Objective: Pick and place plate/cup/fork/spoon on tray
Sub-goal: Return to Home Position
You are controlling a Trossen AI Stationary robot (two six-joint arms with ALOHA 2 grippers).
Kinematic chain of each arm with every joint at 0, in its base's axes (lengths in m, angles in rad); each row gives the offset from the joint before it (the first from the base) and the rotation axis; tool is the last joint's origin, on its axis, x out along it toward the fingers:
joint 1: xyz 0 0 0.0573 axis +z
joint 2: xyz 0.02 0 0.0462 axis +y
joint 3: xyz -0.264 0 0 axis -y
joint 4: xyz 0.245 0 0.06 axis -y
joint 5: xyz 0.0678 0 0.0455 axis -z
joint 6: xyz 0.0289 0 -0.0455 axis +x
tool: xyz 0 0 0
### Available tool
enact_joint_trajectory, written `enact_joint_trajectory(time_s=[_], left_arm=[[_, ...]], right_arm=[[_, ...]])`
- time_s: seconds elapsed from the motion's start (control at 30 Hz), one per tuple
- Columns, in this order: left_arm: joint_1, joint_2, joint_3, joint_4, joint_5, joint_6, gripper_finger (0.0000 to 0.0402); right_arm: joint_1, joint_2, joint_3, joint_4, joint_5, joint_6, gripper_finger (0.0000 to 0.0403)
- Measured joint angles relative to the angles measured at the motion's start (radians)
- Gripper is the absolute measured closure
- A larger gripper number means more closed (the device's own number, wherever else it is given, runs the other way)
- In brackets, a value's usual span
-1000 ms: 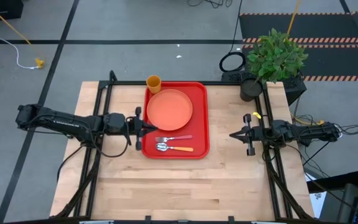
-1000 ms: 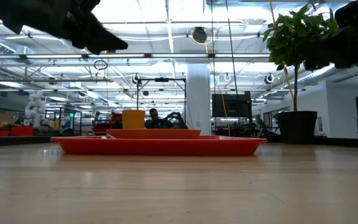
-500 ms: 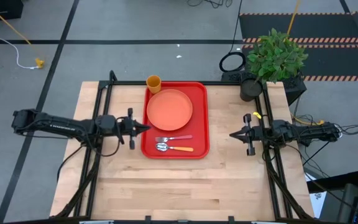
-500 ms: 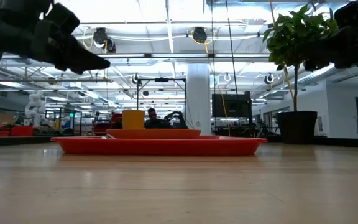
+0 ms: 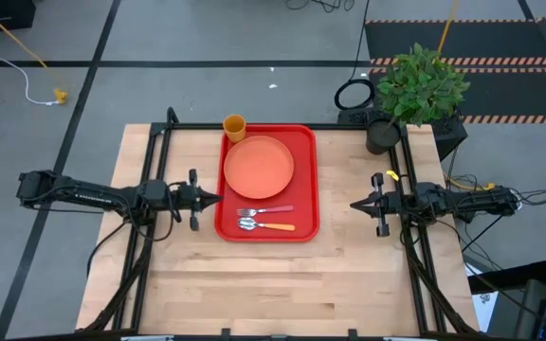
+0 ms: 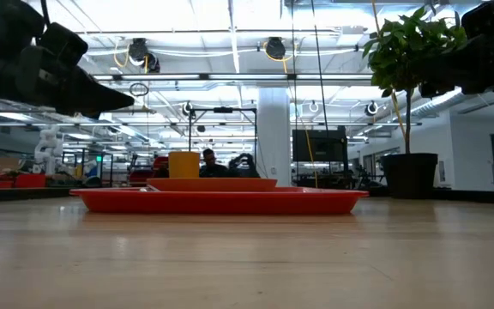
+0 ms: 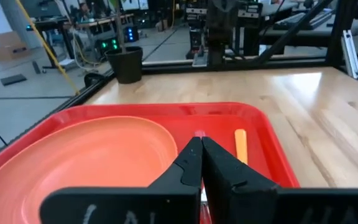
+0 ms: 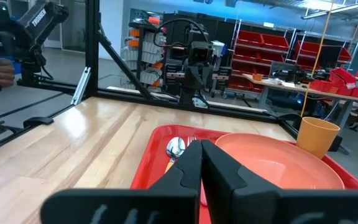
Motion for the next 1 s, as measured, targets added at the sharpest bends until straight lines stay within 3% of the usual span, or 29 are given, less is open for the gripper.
enact_joint_trajectory(time_s=[0.3, 1.0], left_arm=[[-0.002, -0.039, 0.0, -0.002, 0.001, 0.025, 0.0399], [-0.002, -0.291, 0.0, -0.164, 0.052, 0.044, 0.0394]], right_arm=[[0.0, 0.0, 0.0, 0.0, 0.0, 0.0, 0.0403], [0.0, 0.0, 0.0, 0.0, 0.0, -0.007, 0.0403]])
